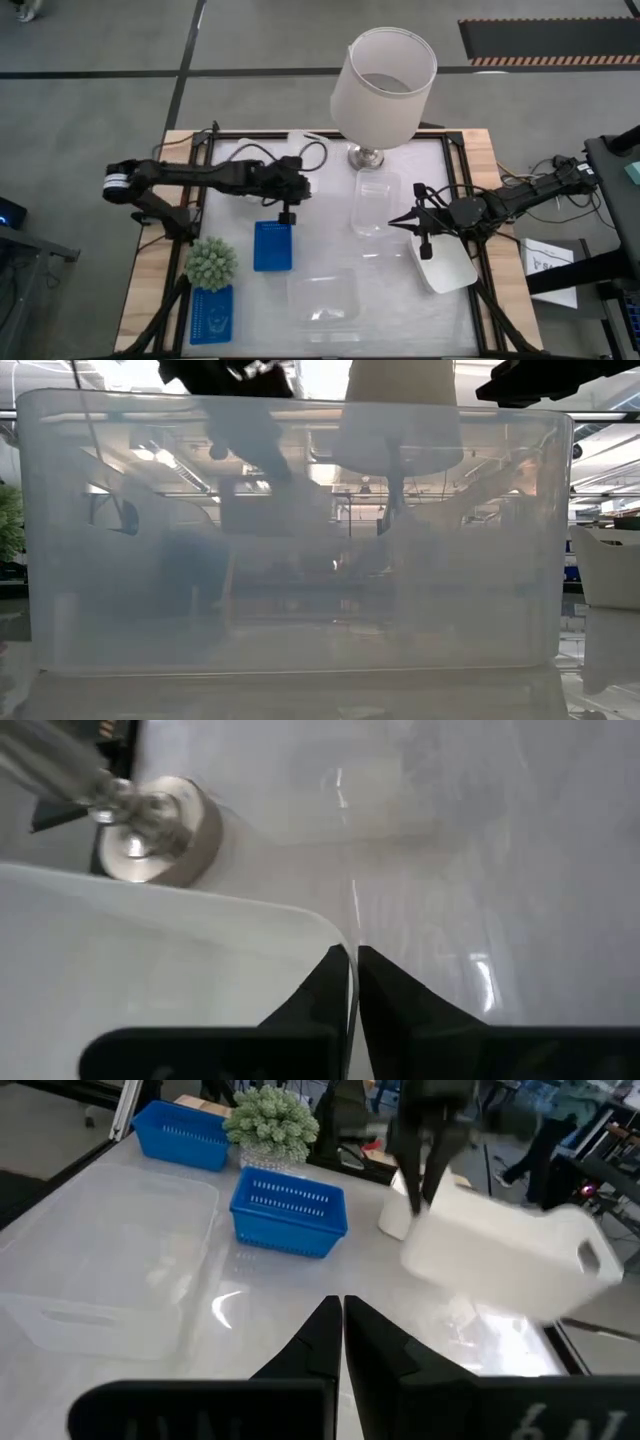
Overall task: Stack baskets by color
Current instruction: Stack the middle white bin on the left white bin
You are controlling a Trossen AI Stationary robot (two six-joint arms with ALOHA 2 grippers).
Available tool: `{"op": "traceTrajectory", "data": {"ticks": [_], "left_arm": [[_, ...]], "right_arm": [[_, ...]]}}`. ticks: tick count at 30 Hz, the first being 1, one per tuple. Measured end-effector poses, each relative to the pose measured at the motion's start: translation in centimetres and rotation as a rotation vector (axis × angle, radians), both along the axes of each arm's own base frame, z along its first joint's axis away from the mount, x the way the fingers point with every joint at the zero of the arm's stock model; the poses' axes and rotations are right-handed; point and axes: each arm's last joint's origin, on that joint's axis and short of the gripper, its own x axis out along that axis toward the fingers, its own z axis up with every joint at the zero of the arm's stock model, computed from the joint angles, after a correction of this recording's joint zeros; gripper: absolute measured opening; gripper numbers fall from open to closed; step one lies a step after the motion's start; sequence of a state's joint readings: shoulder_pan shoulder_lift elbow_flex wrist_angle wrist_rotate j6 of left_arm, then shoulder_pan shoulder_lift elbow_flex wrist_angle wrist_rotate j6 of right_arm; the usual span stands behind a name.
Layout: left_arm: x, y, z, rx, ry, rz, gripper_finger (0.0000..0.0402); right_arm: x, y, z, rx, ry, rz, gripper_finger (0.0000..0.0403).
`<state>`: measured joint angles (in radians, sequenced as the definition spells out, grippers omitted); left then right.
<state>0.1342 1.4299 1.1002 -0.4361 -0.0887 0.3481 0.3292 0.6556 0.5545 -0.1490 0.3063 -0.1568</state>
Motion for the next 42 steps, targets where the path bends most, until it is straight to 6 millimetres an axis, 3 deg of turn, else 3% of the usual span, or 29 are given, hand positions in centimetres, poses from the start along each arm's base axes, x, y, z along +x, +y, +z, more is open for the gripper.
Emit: {"op": "traceTrajectory", "data": {"ticks": [8, 16, 21, 30, 42], "left_arm": [[-6.6, -0.6, 2.5, 0.101, 0.105, -0.023, 0.0000], [-12.0, -1.1, 1.8, 0.179, 0.099, -0.027, 0.0000], [-14.4, -1.3, 0.8, 0.179, 0.074, -0.016, 0.0000], [-16.5, -1.5, -0.2, 0.182, 0.035, 0.037, 0.0000], [-16.2, -1.4, -1.8, 0.152, 0.127, 0.078, 0.0000]], "right_arm": [[0.0, 0.0, 0.0, 0.001, 0.000, 0.000, 0.0009], [0.0, 0.0, 0.0, 0.001, -0.002, 0.000, 0.0009], [0.0, 0.0, 0.0, 0.001, -0.003, 0.000, 0.0009], [0.0, 0.0, 0.0, 0.001, -0.003, 0.000, 0.0009], [0.0, 0.0, 0.0, 0.001, -0.003, 0.000, 0.0009]]}}
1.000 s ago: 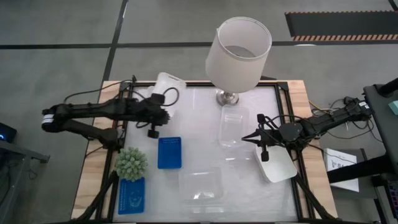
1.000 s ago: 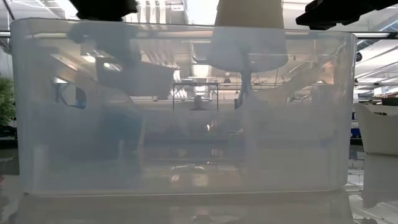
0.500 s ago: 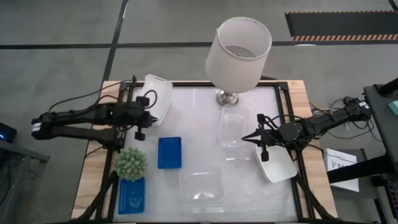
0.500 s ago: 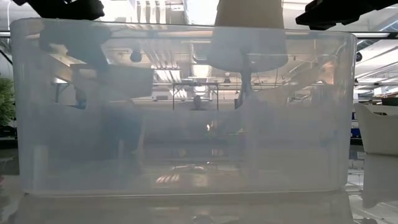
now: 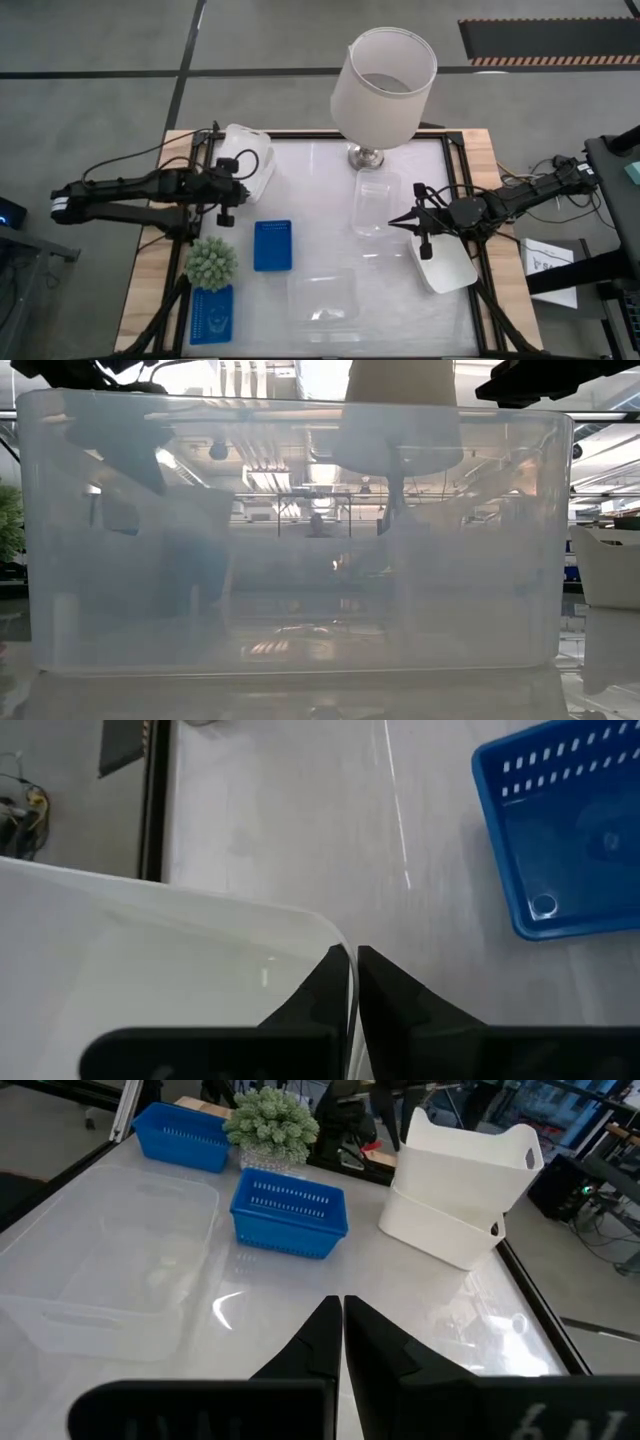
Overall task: Stack baskets by color
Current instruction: Stack the middle white bin on the left white bin
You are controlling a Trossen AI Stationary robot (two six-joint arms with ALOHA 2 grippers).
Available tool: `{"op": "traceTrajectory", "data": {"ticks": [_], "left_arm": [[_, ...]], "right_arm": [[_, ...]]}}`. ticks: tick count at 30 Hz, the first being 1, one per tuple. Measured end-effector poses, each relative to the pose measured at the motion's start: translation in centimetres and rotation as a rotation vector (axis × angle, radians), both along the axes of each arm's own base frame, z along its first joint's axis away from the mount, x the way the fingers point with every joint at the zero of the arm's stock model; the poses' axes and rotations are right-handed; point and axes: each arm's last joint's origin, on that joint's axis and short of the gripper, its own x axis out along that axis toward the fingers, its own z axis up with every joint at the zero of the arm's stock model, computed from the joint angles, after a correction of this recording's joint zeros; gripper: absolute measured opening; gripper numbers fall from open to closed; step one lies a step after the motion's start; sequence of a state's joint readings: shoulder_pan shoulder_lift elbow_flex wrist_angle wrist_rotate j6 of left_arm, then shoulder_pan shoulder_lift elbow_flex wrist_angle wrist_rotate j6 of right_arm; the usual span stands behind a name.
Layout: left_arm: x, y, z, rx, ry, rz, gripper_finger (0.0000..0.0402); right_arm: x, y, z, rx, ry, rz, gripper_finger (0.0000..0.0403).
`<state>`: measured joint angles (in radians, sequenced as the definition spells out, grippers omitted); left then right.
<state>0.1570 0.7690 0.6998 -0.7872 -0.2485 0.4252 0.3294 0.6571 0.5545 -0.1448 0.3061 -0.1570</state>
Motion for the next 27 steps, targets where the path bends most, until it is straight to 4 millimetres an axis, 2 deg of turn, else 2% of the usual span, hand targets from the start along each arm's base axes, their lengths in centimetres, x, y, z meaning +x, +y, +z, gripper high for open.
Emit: {"op": "traceTrajectory", "data": {"ticks": [18, 27], "left_arm": [[1.2, 0.3, -1.2, -0.012, 0.088, 0.035, 0.0001], [1.7, 0.3, -1.2, -0.010, 0.079, 0.035, 0.0052]], "right_arm": [[0.0, 0.0, 0.0, 0.000, 0.000, 0.000, 0.0009], [0.0, 0.0, 0.0, 0.000, 0.000, 0.000, 0.0009]]}}
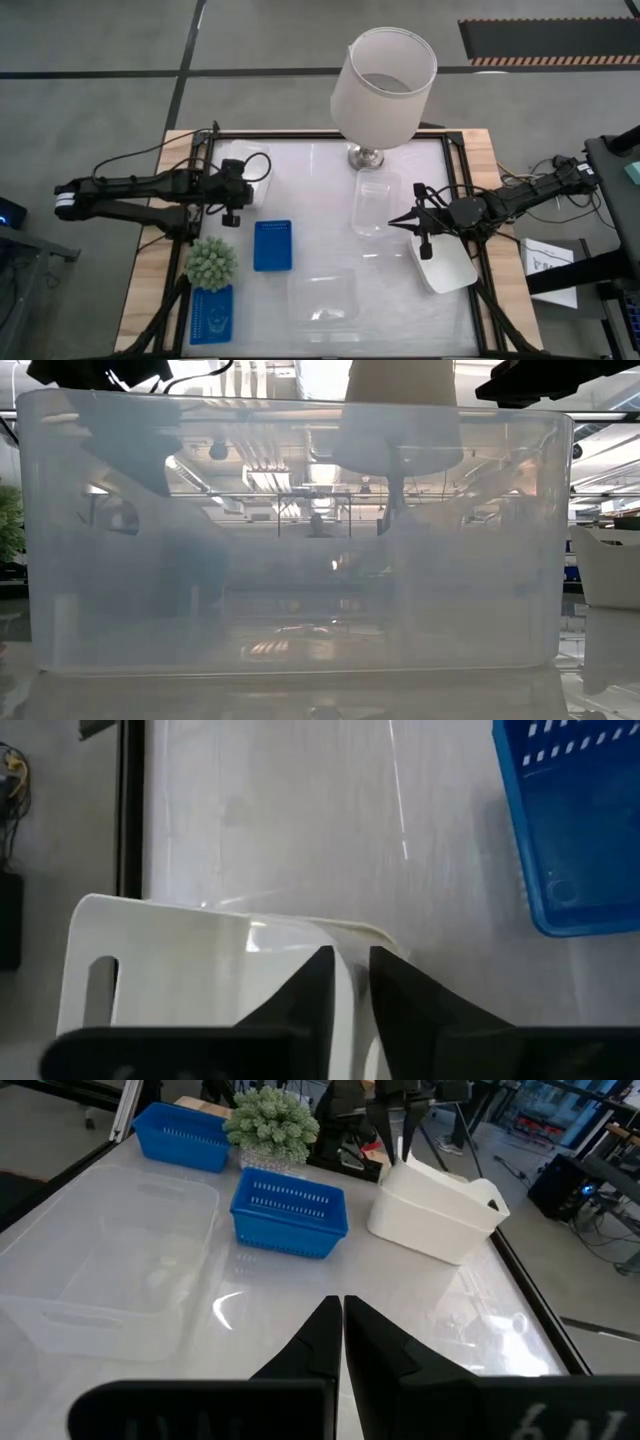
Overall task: Stack baskets by color
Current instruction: Stack the middle white bin on the left white bin, then stack the bottom transparent bin on the stacked transparent bins
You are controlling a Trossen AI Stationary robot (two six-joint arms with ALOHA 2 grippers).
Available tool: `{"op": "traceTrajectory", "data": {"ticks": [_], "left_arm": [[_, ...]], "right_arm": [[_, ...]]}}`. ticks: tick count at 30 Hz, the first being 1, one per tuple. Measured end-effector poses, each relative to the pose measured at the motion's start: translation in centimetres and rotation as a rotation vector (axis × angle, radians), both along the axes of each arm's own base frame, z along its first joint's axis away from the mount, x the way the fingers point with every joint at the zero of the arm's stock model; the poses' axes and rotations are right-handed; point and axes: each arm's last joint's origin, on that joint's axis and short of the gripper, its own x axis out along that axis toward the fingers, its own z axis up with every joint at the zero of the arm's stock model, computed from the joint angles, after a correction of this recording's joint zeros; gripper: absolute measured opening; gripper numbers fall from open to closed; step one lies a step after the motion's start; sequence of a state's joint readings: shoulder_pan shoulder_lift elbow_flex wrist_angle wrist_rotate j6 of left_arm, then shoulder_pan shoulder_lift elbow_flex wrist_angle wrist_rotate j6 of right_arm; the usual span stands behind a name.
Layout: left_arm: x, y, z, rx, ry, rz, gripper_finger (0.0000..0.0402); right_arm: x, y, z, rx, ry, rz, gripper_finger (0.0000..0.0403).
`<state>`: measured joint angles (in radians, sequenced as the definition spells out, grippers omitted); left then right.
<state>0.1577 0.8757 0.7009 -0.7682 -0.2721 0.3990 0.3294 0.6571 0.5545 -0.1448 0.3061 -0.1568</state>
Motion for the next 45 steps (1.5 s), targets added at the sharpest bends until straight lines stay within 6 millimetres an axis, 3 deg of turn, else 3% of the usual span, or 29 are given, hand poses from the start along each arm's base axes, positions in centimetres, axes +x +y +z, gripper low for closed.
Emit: {"op": "traceTrajectory", "data": {"ticks": [6, 15, 21, 26, 33, 40, 45], "left_arm": [[-0.1, 0.1, 0.5, 0.023, -0.017, 0.016, 0.0081], [0.3, 0.1, 2.0, 0.010, -0.097, 0.054, 0.0085], [0.5, 0.2, 1.4, -0.024, -0.142, 0.124, 0.0084], [2.0, -0.3, 2.8, -0.105, -0.405, 0.183, 0.0075], [3.8, -2.3, 5.4, -0.123, -0.726, 0.029, 0.0065], [5.1, -3.5, 5.1, -0.151, -0.772, -0.023, 0.0065], [6.4, -4.0, 4.0, -0.156, -0.730, -0.039, 0.0065]], "right_arm": [[0.0, 0.0, 0.0, 0.006, 0.000, -0.002, 0.0009], [0.0, 0.0, 0.0, 0.006, 0.000, -0.002, 0.0009], [0.0, 0.0, 0.0, 0.006, 0.001, -0.002, 0.0009], [0.0, 0.0, -0.2, 0.027, 0.013, -0.011, 0.0009], [0.3, 0.1, -0.7, 0.113, 0.033, -0.053, 0.0009], [2.0, 0.8, -2.6, 0.234, 0.189, -0.105, 0.0009], [3.3, 1.3, -2.9, 0.277, 0.329, -0.150, 0.0009]]}}
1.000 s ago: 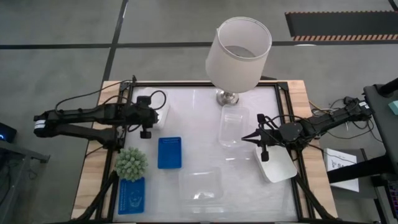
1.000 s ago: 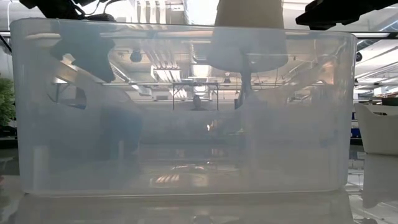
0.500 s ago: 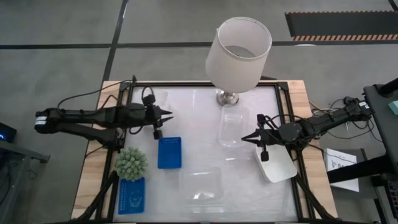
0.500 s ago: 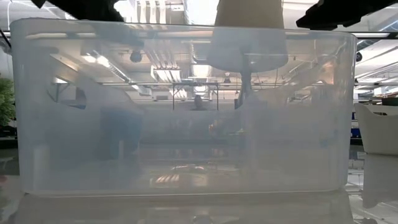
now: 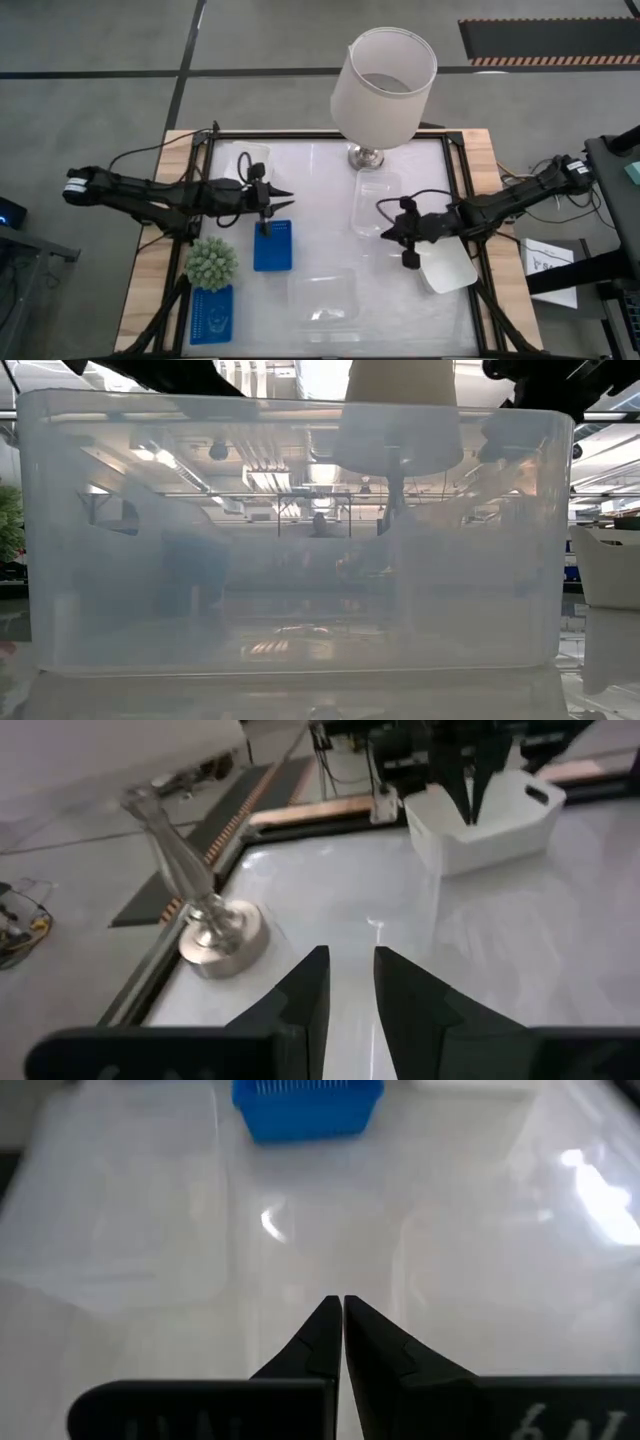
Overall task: Stack baskets by color
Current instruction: Stack the bottom transparent bin on the stacked transparent bins
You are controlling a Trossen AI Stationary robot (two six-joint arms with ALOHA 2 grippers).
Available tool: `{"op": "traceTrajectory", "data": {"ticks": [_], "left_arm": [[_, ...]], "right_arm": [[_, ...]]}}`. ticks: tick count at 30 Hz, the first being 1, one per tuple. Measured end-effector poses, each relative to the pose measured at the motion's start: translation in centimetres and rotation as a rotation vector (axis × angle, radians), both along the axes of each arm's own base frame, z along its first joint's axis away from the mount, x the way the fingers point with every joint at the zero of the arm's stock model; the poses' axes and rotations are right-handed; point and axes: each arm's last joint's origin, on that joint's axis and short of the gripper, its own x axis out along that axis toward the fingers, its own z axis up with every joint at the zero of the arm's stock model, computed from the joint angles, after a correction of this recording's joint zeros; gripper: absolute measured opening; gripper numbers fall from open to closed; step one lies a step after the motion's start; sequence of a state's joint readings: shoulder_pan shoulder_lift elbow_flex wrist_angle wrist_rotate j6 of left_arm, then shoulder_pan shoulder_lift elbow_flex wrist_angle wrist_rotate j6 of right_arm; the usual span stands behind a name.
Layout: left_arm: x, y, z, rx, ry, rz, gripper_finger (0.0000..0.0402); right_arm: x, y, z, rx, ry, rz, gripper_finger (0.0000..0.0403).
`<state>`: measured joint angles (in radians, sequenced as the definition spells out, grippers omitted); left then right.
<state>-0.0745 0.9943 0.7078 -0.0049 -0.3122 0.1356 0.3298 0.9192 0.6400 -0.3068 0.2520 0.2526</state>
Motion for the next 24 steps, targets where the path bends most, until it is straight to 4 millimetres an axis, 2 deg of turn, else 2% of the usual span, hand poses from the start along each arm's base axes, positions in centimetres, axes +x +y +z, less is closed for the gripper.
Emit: {"op": "traceTrajectory", "data": {"ticks": [6, 14, 18, 24], "left_arm": [[0.9, -0.2, -1.1, 0.005, 0.056, -0.006, 0.0065], [1.2, -0.3, -1.5, 0.007, 0.078, -0.007, 0.0065], [1.2, -0.3, -1.4, 0.007, 0.072, -0.007, 0.0065], [1.1, -0.2, -1.4, 0.007, 0.069, -0.007, 0.0065]], "right_arm": [[1.4, 0.5, 1.0, -0.029, 0.191, -0.033, 0.0009], [3.5, 1.3, 3.5, -0.037, 0.257, -0.016, 0.0015], [4.9, 2.1, 4.2, -0.033, 0.266, 0.060, 0.0040], [7.4, 4.2, 4.8, -0.113, 0.300, 0.164, 0.0099]]}}
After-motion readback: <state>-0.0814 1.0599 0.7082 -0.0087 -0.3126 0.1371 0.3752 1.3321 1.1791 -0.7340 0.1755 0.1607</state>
